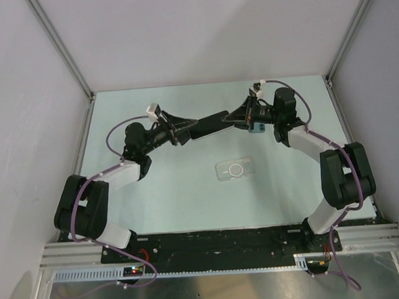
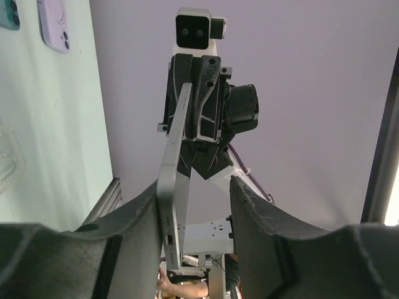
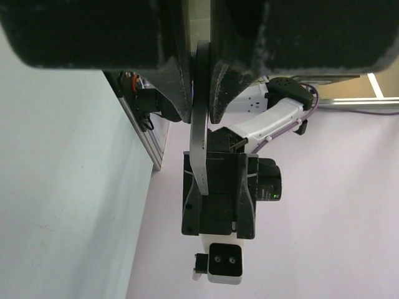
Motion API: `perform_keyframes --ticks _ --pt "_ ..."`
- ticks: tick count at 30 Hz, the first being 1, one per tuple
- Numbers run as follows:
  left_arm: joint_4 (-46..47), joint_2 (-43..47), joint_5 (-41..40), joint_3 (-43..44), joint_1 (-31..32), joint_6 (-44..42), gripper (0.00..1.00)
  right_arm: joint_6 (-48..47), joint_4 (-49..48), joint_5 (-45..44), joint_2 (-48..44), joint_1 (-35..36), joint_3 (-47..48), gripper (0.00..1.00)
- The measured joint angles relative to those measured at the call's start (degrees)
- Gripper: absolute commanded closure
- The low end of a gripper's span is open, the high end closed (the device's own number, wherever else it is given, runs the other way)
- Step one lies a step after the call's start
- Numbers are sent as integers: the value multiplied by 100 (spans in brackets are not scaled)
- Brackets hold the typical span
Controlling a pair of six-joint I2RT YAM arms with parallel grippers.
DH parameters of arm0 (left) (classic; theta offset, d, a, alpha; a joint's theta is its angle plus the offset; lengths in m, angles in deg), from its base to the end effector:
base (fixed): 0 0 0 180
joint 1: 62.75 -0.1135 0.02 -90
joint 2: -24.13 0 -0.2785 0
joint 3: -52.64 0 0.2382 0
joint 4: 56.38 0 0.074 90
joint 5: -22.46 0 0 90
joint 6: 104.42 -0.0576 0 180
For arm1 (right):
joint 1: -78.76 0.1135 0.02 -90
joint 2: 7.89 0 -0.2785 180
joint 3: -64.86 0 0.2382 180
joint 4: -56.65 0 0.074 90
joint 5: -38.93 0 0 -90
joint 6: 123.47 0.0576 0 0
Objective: Put the phone into the phone case
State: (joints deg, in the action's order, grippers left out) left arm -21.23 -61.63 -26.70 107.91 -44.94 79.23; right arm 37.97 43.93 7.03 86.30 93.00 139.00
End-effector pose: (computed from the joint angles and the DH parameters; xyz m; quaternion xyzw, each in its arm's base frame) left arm 0.2949 -0.1343 0.2799 -0.1880 0.6587 -0.7026 0.1926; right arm 0.3444 0.1378 0.2963 0.0326 0.7298 0.6599 0.1755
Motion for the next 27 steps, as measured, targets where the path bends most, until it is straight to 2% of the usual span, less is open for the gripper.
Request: perform_keyframes --ticks 6,9,17,19,20,22,24,27 --pt "136 0 61 -273 0 90 54 214 -391 48 192 2 0 100" --pt "153 -9 120 -356 2 92 60 256 -487 48 271 28 0 100" --pt "186 -20 166 -356 11 131 95 308 -667 96 391 70 0 98" --pt "203 -39 170 -356 20 129 98 295 -675 96 391 68 0 78" --pt "208 -42 170 -356 24 122 99 264 -640 94 391 66 0 61" --pt "201 -52 181 -356 28 125 100 188 -544 85 389 63 0 37" --pt "160 -74 186 -361 42 116 100 -85 -308 33 369 59 2 25" --pt "111 -90 186 -402 55 72 100 -743 560 -306 205 28 2 19"
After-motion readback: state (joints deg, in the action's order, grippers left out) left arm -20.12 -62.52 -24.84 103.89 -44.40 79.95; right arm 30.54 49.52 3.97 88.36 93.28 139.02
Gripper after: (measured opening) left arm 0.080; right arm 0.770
